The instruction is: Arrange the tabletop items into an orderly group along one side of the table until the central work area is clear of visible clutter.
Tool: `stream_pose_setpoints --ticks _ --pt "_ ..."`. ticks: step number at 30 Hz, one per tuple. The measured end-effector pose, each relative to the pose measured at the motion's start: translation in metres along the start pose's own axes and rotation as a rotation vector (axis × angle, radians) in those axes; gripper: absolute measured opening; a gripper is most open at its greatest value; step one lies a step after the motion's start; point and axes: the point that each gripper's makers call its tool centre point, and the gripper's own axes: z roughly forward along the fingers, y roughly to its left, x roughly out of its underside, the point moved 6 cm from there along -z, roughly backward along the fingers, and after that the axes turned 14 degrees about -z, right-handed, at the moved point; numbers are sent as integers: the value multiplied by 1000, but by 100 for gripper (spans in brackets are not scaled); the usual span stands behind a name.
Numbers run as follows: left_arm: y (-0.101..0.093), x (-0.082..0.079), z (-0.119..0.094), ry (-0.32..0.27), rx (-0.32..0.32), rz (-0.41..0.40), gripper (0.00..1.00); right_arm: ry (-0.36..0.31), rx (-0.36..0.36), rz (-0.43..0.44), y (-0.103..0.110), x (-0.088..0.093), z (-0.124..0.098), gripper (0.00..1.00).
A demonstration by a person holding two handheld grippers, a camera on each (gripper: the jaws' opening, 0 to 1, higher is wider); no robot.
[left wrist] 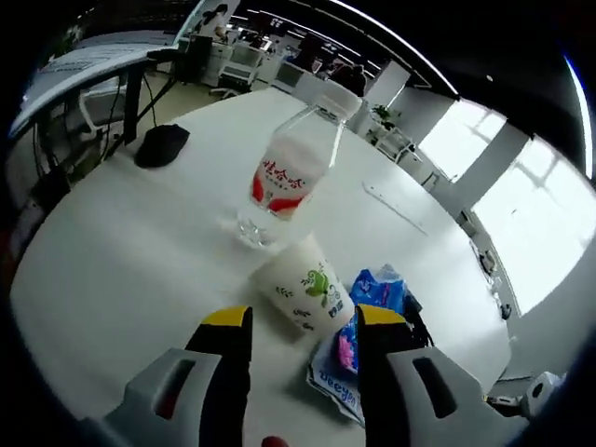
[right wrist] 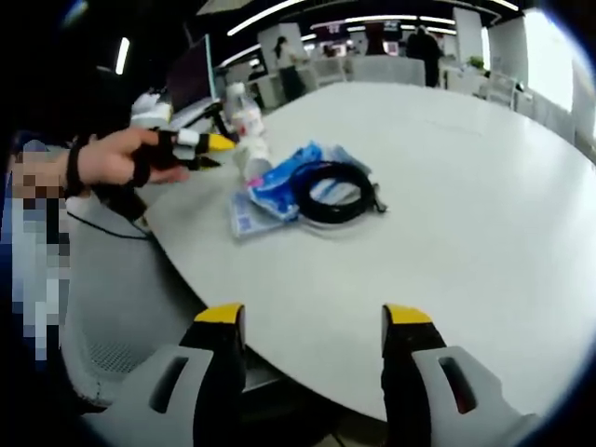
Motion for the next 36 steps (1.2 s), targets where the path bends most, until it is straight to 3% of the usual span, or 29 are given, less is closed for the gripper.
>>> stream_pose_setpoints --ticks 12,27,36 --pt "-4 0 20 25 -35 -178 52 8 28 27 -6 11 -13 58" --pt "-7 -10 37 41 -82 -223 52 19 46 42 -13 15 -20 57" --pt "-3 -2 44 79 -121 -264 54 32 49 52 -15 21 -23 56"
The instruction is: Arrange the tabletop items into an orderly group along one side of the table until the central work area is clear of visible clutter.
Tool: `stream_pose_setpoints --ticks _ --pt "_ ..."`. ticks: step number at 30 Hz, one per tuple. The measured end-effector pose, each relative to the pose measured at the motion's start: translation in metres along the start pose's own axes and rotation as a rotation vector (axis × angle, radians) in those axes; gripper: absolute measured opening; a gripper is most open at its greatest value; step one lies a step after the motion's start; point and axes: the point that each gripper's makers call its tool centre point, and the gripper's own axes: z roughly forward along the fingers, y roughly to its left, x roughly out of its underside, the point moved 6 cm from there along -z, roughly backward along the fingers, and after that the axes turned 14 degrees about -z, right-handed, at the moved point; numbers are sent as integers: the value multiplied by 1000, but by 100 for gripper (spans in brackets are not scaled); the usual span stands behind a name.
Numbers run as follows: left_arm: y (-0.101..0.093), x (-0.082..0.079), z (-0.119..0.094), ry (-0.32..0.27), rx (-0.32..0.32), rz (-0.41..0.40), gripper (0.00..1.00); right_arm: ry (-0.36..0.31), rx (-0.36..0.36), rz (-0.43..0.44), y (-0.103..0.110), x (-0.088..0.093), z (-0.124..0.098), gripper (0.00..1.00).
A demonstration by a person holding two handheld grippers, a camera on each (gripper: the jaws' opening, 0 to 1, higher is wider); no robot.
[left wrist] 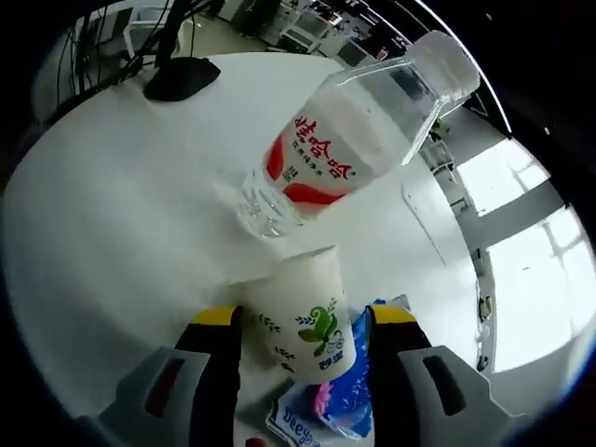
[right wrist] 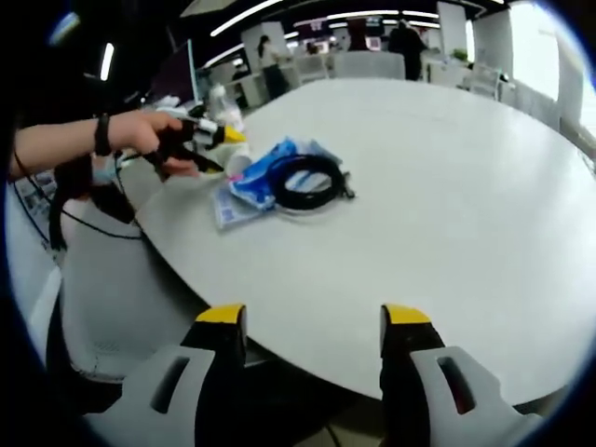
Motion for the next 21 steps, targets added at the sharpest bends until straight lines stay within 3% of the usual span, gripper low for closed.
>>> stream_pose_setpoints --ticks 5,8,13,21 --pt "-2 4 4 12 9 -14 54 4 -19 -7 3 0 1 56" --pt "0 3 5 6 -7 18 41 9 -26 -12 4 -1 2 56" --pt "-1 2 1 7 8 41 39 10 -36 -24 5 -4 3 56" --pt "13 5 -15 10 44 56 38 16 -55 -34 12 -4 9 55"
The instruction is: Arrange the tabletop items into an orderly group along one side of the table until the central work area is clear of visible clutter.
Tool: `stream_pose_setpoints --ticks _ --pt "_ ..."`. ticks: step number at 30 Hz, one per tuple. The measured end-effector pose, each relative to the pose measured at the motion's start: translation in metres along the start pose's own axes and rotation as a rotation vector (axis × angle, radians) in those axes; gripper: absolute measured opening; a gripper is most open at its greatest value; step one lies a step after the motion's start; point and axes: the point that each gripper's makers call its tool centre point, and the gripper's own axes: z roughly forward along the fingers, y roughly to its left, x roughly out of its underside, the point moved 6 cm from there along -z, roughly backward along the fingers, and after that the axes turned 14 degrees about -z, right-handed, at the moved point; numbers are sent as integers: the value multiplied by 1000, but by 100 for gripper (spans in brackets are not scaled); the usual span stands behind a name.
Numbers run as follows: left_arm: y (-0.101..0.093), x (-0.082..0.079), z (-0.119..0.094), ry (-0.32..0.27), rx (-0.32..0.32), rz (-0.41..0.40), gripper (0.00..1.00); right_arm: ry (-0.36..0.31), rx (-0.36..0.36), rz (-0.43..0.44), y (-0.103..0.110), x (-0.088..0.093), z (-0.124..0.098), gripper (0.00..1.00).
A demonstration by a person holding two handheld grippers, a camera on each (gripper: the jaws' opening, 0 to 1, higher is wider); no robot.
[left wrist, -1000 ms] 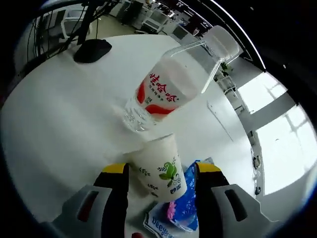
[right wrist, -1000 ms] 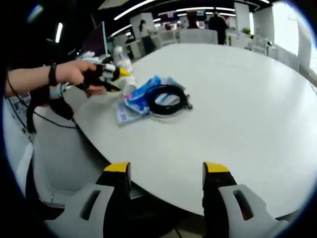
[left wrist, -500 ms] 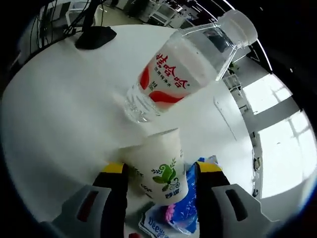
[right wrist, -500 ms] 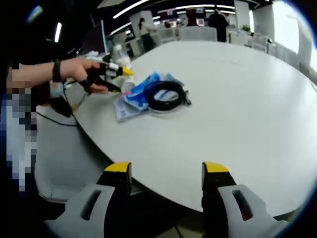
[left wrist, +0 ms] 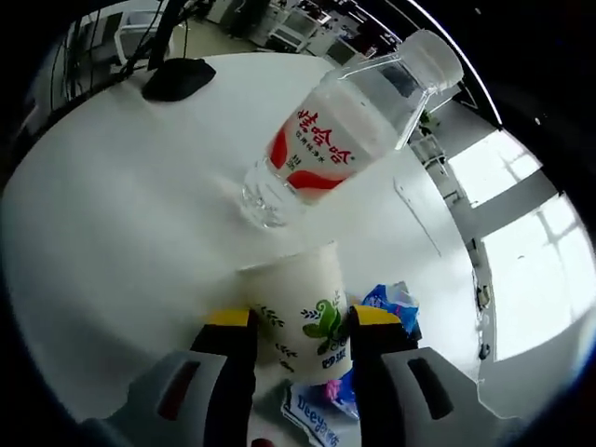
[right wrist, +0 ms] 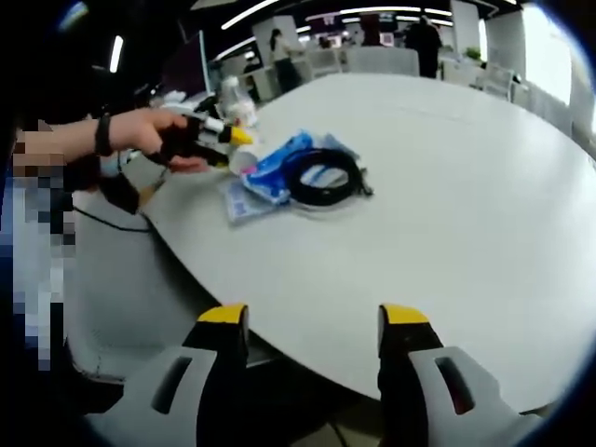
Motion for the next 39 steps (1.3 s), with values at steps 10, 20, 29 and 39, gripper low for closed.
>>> stream_pose_setpoints --ticks 10,20,29,39 --pt "16 3 -27 19 72 111 38 -7 -28 -16 8 -8 10 51" --pt "20 -5 -63 41 83 585 38 -18 -55 -48 12 -18 16 51" --pt "11 -9 -81 30 67 963 38 -22 -79 -84 17 -30 22 51" --pt "11 -3 -82 55 84 1117 38 -36 -84 -87 20 -35 23 51"
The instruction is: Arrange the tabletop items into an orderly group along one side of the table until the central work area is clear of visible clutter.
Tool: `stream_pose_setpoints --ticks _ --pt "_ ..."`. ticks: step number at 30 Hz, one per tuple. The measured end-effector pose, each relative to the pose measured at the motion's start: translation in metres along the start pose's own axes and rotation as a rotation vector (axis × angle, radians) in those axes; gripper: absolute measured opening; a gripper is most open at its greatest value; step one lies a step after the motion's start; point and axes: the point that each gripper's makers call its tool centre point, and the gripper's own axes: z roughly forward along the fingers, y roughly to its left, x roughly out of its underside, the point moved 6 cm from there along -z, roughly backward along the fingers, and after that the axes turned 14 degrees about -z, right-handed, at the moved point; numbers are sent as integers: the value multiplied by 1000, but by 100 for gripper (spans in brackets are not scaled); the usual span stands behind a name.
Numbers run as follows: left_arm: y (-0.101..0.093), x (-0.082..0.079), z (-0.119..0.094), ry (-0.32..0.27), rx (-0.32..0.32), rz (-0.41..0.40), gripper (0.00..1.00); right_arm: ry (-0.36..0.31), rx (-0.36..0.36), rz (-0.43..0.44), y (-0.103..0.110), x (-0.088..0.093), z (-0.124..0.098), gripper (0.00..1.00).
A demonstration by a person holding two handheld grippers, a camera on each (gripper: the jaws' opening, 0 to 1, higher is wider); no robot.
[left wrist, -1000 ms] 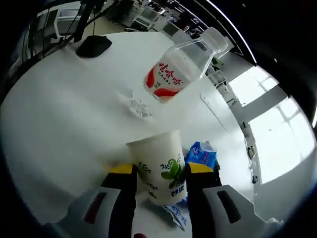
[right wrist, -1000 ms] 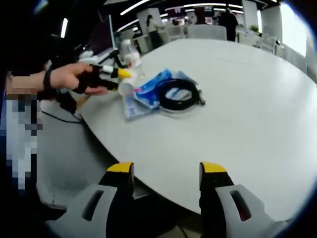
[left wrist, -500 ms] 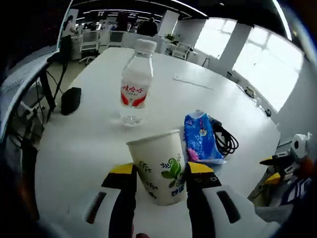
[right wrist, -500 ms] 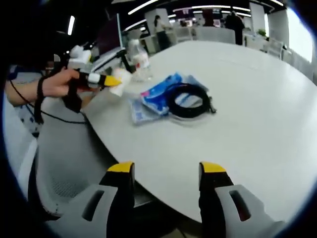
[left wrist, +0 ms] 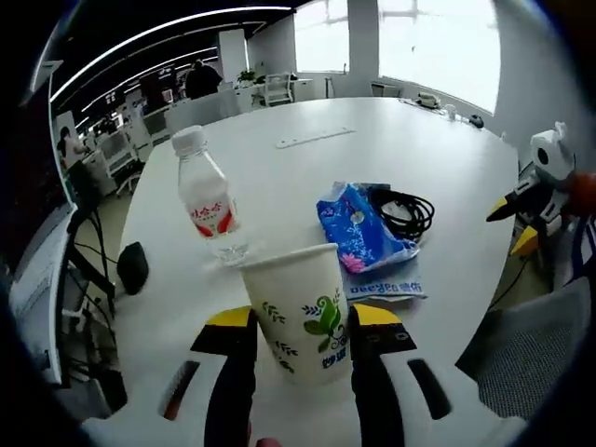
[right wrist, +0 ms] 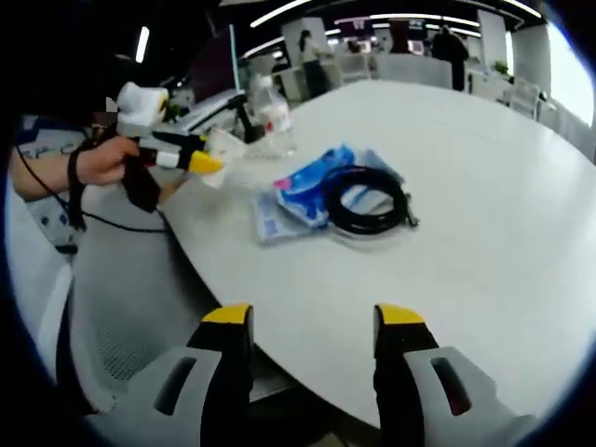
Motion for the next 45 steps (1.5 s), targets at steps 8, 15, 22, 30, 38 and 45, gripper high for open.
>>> stream_pose_setpoints --ticks 8,15,22,30,38,45 --pt "-6 -4 0 2 12 80 38 -10 -12 6 1 -1 -1 50" --pt "-18 -12 -3 -8 38 132 38 -59 -31 -7 -4 -26 2 48" --pt "-43 -9 4 7 100 204 38 -184 -90 31 3 -77 19 45" --pt "-76 -1 11 24 170 276 39 -242 -204 2 28 -123 45 42" --pt "-97 7 12 37 222 324 39 -205 -272 -87 41 -134 62 42" --pt "-100 6 10 29 233 354 39 -172 -313 -98 43 -129 67 40"
